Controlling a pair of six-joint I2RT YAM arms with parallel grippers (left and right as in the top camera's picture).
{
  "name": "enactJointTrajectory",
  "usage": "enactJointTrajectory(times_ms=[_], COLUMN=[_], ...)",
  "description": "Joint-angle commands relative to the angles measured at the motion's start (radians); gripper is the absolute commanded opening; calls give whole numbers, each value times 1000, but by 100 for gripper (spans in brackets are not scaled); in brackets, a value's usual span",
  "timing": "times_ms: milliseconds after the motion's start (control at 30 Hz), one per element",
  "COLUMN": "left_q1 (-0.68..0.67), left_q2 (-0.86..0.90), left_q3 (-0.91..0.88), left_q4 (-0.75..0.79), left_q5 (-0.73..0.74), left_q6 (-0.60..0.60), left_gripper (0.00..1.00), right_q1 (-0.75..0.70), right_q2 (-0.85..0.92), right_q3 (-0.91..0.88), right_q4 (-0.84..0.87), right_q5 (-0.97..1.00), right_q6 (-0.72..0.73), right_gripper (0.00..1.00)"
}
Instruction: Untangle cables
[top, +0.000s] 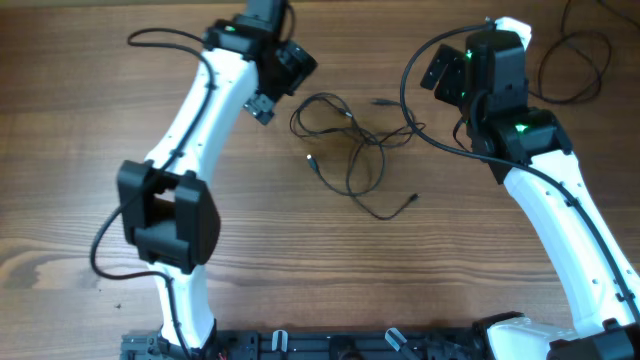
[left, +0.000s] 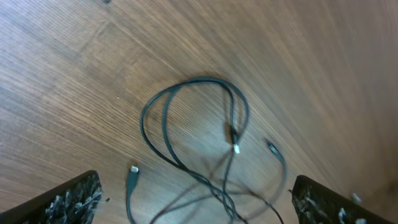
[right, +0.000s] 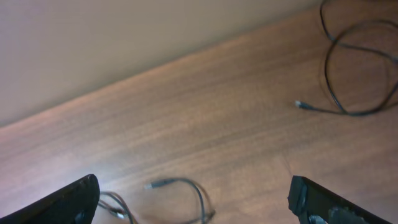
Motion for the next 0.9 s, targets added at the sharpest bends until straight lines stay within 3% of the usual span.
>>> enactJointTrajectory(times_ms=[0,100,333,533,867], left_q1=[-66,-77,-75,-75,-153], left_q2=[54,83,159,175,186], left_q3=[-3,-3,-77,-200,-219], left_q4=[-16,-73,-79,14,100], left_q5=[-220,-314,-311,-257,-198], left_q6=[-103,-158,-307,-308,-307], left_gripper=[100,100,100,100,100], right_q1=[-2,-2,-2,-2,-2], right_q2=[-19,-19,-19,-19,-19], right_q3=[18,17,16,15,15], right_q4=[-37,-68,-96,-113,-120], right_q5=[41,74,73,73,69], right_q6=[9,10,11,11,14], right_gripper=[100,100,99,100,99])
